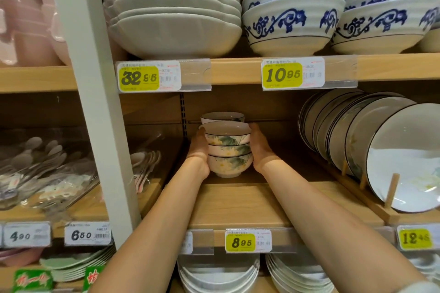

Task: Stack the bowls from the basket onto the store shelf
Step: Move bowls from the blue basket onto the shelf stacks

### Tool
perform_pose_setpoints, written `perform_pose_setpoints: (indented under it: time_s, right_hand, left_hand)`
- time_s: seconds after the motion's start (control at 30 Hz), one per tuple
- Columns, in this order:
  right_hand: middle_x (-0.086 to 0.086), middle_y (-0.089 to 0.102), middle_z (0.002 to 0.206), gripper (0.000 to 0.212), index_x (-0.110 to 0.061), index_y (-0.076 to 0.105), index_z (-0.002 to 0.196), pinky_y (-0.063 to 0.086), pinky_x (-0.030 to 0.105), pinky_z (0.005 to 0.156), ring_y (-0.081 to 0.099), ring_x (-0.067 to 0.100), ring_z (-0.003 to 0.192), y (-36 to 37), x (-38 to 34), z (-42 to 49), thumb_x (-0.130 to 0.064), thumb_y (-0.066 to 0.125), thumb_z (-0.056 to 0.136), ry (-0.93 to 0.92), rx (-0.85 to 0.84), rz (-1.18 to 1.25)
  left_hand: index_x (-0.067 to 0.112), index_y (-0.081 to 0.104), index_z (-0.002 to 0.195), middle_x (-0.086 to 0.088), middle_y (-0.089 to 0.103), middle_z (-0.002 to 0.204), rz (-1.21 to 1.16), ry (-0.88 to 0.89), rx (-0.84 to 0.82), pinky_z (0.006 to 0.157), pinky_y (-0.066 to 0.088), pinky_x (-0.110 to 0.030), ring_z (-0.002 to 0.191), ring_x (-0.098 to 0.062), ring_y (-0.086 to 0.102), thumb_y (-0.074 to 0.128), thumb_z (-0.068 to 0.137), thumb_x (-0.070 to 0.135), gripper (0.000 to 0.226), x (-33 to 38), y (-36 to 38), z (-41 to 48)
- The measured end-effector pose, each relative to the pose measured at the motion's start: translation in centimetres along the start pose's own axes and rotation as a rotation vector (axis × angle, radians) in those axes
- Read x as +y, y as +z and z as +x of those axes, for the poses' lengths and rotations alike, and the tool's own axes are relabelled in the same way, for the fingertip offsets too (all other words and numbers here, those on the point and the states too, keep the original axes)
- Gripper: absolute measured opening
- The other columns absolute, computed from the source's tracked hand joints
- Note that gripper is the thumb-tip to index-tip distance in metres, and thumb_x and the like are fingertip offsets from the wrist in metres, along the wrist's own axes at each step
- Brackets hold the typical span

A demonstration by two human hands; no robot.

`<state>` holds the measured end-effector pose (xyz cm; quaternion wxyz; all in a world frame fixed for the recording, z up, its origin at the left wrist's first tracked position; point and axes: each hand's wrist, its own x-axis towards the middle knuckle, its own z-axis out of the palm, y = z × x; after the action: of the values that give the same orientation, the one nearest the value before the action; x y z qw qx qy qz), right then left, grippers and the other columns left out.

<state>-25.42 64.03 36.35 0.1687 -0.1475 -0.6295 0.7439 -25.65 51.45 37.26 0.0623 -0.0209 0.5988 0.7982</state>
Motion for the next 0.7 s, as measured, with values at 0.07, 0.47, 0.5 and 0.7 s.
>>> perform_pose_setpoints:
  time_s: [0.07,0.47,0.5,0.7]
  right_hand:
    - [0.011,0.065,0.12,0.048,-0.017,0.058,0.127,0.048,0.042,0.098,0.061,0.028,0.108,0.0,-0.2,-0.7,-0.047,0.036,0.096,-0.026,0.031,0.013]
    - [-0.006,0.062,0.115,0.025,-0.027,0.057,0.12,0.048,0.039,0.095,0.059,0.012,0.108,-3.2,0.9,-13.2,-0.031,0.048,0.097,-0.119,0.197,0.233]
    - [-0.004,0.065,0.115,0.021,-0.026,0.059,0.114,0.049,0.039,0.094,0.062,0.013,0.107,-3.8,1.1,-14.6,-0.03,0.047,0.097,-0.133,0.199,0.245]
    - [0.003,0.072,0.109,0.024,-0.017,0.063,0.111,0.053,0.034,0.088,0.069,0.016,0.102,-7.3,3.4,-22.5,-0.025,0.045,0.098,-0.135,0.087,0.297]
  left_hand:
    - [0.022,0.063,0.118,-0.006,0.07,0.107,-0.026,0.033,0.012,0.071,0.051,-0.031,0.093,-0.023,0.065,0.038,0.098,0.048,0.041,0.1,-0.2,-1.0]
    - [0.025,0.06,0.12,0.004,0.067,0.117,-0.058,0.267,-0.185,0.094,0.048,-0.037,0.112,-0.009,0.06,0.038,0.1,0.037,0.032,-1.2,-6.1,-11.8]
    - [0.023,0.06,0.122,0.002,0.068,0.118,-0.054,0.279,-0.193,0.093,0.049,-0.038,0.112,-0.011,0.062,0.038,0.1,0.036,0.034,-1.6,-6.7,-12.6]
    - [0.015,0.064,0.11,-0.005,0.074,0.104,-0.012,0.255,-0.107,0.087,0.053,-0.034,0.1,-0.018,0.069,0.036,0.102,0.029,0.033,-5.4,-10.6,-20.0]
